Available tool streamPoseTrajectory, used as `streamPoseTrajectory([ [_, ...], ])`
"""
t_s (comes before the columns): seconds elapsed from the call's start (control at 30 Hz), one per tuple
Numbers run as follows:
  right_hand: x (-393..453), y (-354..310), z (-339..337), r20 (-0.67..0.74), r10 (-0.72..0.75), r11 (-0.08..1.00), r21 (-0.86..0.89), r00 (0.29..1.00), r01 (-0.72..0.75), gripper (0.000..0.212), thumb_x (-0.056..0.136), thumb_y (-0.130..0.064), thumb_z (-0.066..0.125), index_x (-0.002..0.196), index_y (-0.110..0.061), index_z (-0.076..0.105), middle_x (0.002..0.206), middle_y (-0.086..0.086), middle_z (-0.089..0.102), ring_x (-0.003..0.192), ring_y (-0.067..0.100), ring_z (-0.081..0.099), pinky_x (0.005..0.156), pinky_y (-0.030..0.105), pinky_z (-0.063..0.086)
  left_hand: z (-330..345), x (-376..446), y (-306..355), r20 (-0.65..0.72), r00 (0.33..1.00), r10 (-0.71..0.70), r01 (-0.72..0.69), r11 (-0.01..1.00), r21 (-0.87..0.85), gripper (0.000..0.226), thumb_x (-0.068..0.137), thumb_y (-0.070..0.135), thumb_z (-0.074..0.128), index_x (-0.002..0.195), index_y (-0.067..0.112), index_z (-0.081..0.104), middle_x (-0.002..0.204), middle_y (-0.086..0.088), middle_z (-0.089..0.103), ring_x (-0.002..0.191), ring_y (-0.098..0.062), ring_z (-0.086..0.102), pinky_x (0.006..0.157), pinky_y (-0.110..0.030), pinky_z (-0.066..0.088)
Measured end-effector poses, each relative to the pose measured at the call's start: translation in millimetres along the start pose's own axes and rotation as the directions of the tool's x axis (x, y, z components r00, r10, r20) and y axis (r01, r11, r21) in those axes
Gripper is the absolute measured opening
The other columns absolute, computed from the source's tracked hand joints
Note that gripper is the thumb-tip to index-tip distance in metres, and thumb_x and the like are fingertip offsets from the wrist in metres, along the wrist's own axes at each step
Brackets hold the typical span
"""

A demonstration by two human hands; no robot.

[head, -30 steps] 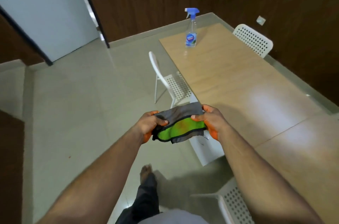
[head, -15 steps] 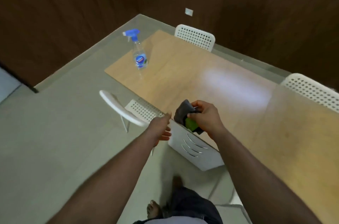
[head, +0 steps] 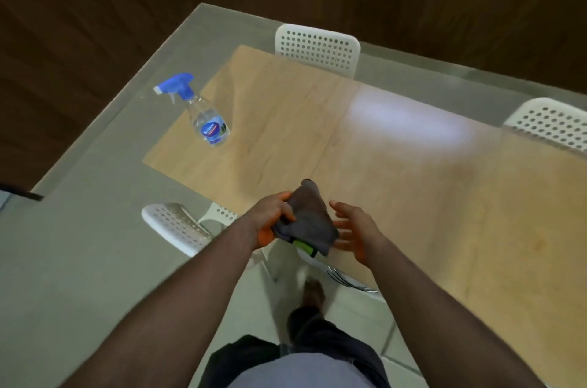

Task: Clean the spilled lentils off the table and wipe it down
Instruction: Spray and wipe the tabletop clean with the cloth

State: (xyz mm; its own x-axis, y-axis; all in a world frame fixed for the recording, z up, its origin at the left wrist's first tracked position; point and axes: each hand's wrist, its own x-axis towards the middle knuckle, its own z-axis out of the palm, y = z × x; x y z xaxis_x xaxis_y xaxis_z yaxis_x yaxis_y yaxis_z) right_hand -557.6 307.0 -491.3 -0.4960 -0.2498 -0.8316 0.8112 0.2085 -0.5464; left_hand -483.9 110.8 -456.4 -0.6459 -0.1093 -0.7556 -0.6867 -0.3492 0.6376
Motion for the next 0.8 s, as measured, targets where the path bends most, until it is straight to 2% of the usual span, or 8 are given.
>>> streamPoseTrajectory([
  [0.03,3.4,-3.7,3.3,0.111,0.12,0.989,0.076,0.987,-0.129,0.051,0.091,-0.048,0.074,0.116,-0.004,0.075,0.113,0.02,0.076,0.101,0.036,0.073,0.084,0.045,0.059,-1.8,7.4,2.4,0.041,0.999,0.001,0.0,1.0,-0.017,0.064,0.077,-0.013,0.044,0.132,0.011,0.066,0.118,-0.024,0.072,0.099,-0.036,0.068,0.064,-0.035,0.053],
  [0.1,13.9,-7.5,6.8,0.248,0.172,0.939,0.251,0.953,-0.235,0.05,0.094,-0.048,0.071,0.112,-0.001,0.079,0.119,0.022,0.075,0.109,0.038,0.071,0.095,0.048,0.055,-1.1,22.7,5.4,0.1,0.995,-0.016,0.016,1.0,-0.001,0.067,0.072,-0.008,0.049,0.131,0.017,0.068,0.126,-0.024,0.071,0.106,-0.041,0.068,0.073,-0.041,0.052],
  [0.17,34.4,-9.4,6.9,0.235,0.102,0.909,0.373,0.967,-0.187,0.047,0.094,-0.035,0.075,0.124,0.0,0.073,0.124,0.025,0.072,0.116,0.041,0.069,0.102,0.051,0.054,2.3,40.0,6.6,0.125,0.991,-0.051,0.045,0.998,0.051,0.064,0.077,-0.01,0.048,0.132,0.016,0.066,0.127,-0.026,0.069,0.109,-0.043,0.067,0.071,-0.041,0.055],
  [0.23,55.2,-8.4,4.5,0.108,0.046,0.925,0.371,0.993,-0.083,0.044,0.09,-0.019,0.079,0.13,-0.001,0.068,0.122,0.023,0.074,0.114,0.041,0.071,0.09,0.049,0.06,5.5,55.5,5.1,0.105,0.991,-0.08,0.065,0.988,0.14,0.059,0.082,-0.013,0.048,0.131,0.015,0.066,0.123,-0.026,0.07,0.107,-0.043,0.069,0.068,-0.043,0.06],
  [0.37,88.1,-11.4,-0.5,-0.202,-0.136,0.966,0.192,0.97,0.175,0.045,0.08,0.005,0.081,0.122,-0.01,0.072,0.113,0.01,0.078,0.106,0.032,0.073,0.075,0.035,0.061,3.9,82.9,-5.2,0.018,0.996,-0.083,0.072,0.934,0.349,0.042,0.089,-0.013,0.054,0.119,0.012,0.068,0.112,-0.021,0.072,0.098,-0.04,0.072,0.071,-0.049,0.066],
  [0.57,107.8,-12.9,10.0,-0.253,-0.26,0.965,-0.044,0.932,0.258,0.045,0.086,0.007,0.076,0.124,-0.015,0.066,0.113,0.003,0.074,0.109,0.024,0.07,0.08,0.032,0.059,-12.9,101.7,-26.0,-0.097,0.995,-0.026,0.067,0.895,0.441,0.03,0.091,-0.01,0.062,0.104,0.017,0.065,0.108,-0.012,0.067,0.098,-0.035,0.07,0.068,-0.051,0.066],
  [0.67,114.7,-2.2,17.3,-0.333,-0.342,0.933,-0.229,0.879,0.276,0.048,0.082,-0.002,0.082,0.122,-0.022,0.065,0.114,-0.001,0.073,0.11,0.023,0.069,0.092,0.043,0.06,-21.3,107.8,-29.4,-0.082,0.995,0.052,0.004,0.82,0.573,0.024,0.09,-0.002,0.067,0.105,0.016,0.064,0.103,-0.012,0.068,0.093,-0.032,0.071,0.063,-0.044,0.066],
  [0.8,100.8,2.7,29.7,-0.387,-0.472,0.827,-0.505,0.792,0.246,0.076,0.075,-0.016,0.09,0.142,-0.021,0.056,0.122,0.005,0.071,0.11,0.026,0.069,0.094,0.034,0.056,-38.1,114.3,-38.6,-0.05,0.995,0.091,-0.028,0.704,0.709,0.031,0.085,0.009,0.075,0.113,0.015,0.063,0.107,-0.013,0.069,0.096,-0.031,0.07,0.078,-0.046,0.066],
])
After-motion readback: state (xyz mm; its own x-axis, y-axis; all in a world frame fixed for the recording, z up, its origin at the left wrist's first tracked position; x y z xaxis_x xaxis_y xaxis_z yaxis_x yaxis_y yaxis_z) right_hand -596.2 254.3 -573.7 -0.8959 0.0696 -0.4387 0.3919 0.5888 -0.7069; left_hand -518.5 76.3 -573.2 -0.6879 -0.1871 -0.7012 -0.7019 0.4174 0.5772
